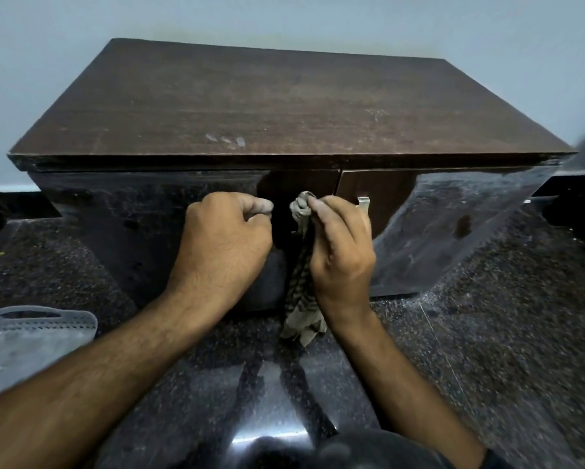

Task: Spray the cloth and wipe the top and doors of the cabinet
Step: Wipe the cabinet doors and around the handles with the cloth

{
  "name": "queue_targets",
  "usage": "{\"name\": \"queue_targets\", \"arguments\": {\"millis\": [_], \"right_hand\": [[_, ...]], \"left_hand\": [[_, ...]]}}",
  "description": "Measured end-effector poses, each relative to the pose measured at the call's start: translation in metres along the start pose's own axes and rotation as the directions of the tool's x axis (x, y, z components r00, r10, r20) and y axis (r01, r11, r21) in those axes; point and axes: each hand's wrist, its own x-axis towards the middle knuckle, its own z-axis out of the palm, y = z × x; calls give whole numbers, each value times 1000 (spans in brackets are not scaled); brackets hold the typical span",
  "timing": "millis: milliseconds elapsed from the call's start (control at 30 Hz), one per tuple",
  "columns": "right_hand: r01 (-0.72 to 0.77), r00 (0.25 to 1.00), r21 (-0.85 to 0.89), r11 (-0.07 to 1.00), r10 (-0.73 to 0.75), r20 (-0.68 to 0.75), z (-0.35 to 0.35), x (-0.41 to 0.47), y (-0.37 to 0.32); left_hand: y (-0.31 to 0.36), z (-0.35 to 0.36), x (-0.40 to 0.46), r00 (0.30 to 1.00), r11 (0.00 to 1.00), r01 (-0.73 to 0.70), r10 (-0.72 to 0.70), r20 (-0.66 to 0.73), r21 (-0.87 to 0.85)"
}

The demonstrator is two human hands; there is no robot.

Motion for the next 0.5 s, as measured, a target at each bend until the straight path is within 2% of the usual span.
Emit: {"name": "queue_targets", "arguments": {"millis": [67,133,233,367,500], "right_hand": [[74,997,9,997,-74,16,1,-11,0],[141,983,29,990,-144,112,2,-25,3],[63,973,10,998,-63,220,3,-47,12],[-117,987,62,991,109,115,8,-48,14],[-60,998,144,988,63,-18,6,-39,3]], "left_hand": [[0,2,0,1000,1000,-20,20,8,8],[-1,3,0,999,999,-32,32,40,2],[0,9,-3,993,997,-77,77,93,-2],[-2,17,-5,987,993,-121,121,105,0],[-8,17,0,989,995,-101,98,110,21]]}}
